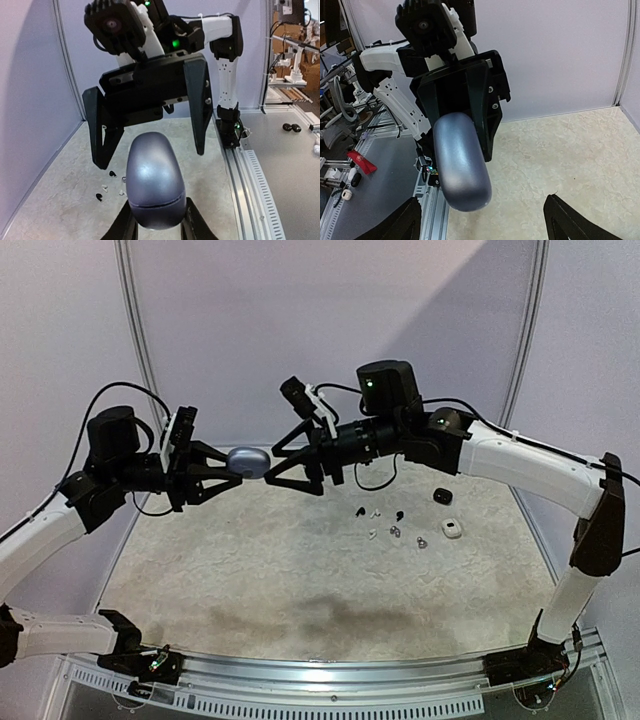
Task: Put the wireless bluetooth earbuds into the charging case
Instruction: Pass from the left arm to the right
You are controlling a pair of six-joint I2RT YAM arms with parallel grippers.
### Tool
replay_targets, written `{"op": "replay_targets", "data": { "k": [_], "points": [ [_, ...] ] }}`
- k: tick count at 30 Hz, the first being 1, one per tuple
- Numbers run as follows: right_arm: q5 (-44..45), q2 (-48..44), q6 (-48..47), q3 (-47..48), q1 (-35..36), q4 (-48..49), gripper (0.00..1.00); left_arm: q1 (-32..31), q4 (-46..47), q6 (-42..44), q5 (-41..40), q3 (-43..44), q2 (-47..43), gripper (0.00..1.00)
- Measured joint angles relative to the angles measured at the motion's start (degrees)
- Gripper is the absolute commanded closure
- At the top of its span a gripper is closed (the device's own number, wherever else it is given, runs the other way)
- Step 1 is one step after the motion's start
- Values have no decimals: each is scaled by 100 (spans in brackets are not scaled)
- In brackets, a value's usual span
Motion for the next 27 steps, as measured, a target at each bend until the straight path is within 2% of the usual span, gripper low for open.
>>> {"op": "replay_targets", "data": {
  "k": [5,11,17,18,20,25,26,27],
  "points": [
    [339,0,184,-48,326,284,33,-15,634,-507,-7,-393,-267,100],
    [634,50,415,131,586,391,57,-39,999,-837,24,-426,-511,100],
    [704,81,461,238,682,372,58,-136,1237,-1012,24,-584,-636,100],
    [737,81,463,240,710,372,67,-175,1252,-1034,13,-625,-647,100],
    [717,81,479,240,719,376,77,-179,1250,-1038,-26,-634,-667,100],
    [678,81,420,258,785,354,95,-184,1104,-1150,35,-651,-789,100],
    [684,81,420,258,791,337,98,-186,1073,-1156,42,-651,-796,98],
    [699,81,417,260,796,310,100,-188,1049,-1167,44,-654,-796,79]
  ]
}}
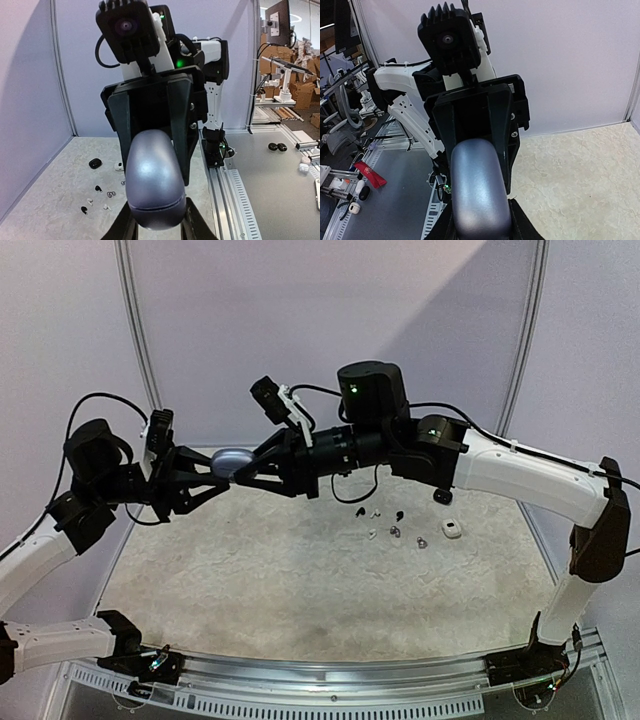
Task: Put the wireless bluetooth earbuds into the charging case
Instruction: Pass from the left arm to the right, then pass from the right arm to the left
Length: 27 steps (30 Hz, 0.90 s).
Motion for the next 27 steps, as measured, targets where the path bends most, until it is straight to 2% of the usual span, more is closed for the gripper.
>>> {"op": "replay_targets", "data": {
  "k": [1,2,3,4,6,8,10,15,18,23,27],
  "points": [
    [13,0,2,0,2,-33,100,-2,-37,-55,-13,2,11,50],
    [42,0,4,0,2,-76,100,-2,-70,-125,-33,2,28,30],
    [83,-4,7,0,4,-116,100,-2,-74,-188,-61,2,52,23],
    [164,-4,26,0,4,-140,100,-17,-46,-326,-107,-2,79,22],
    [334,-4,50,0,15,-247,100,-70,114,-643,-201,-96,94,26],
    [457,-4,50,0,20,-306,100,-92,264,-883,-258,-278,39,43],
    [584,-7,39,0,24,-363,100,-107,302,-1032,-330,-398,-9,51],
    [940,-87,-205,0,140,-549,100,-116,380,-1239,-376,-404,4,58],
    [1161,-184,-470,2,219,-730,100,-125,586,-1368,-365,-404,63,59],
    [1268,-308,-769,2,223,-892,100,-192,866,-1419,-302,-402,155,68],
    [1266,-350,-916,2,229,-953,100,-227,970,-1357,-240,-402,232,71]
  ]
}}
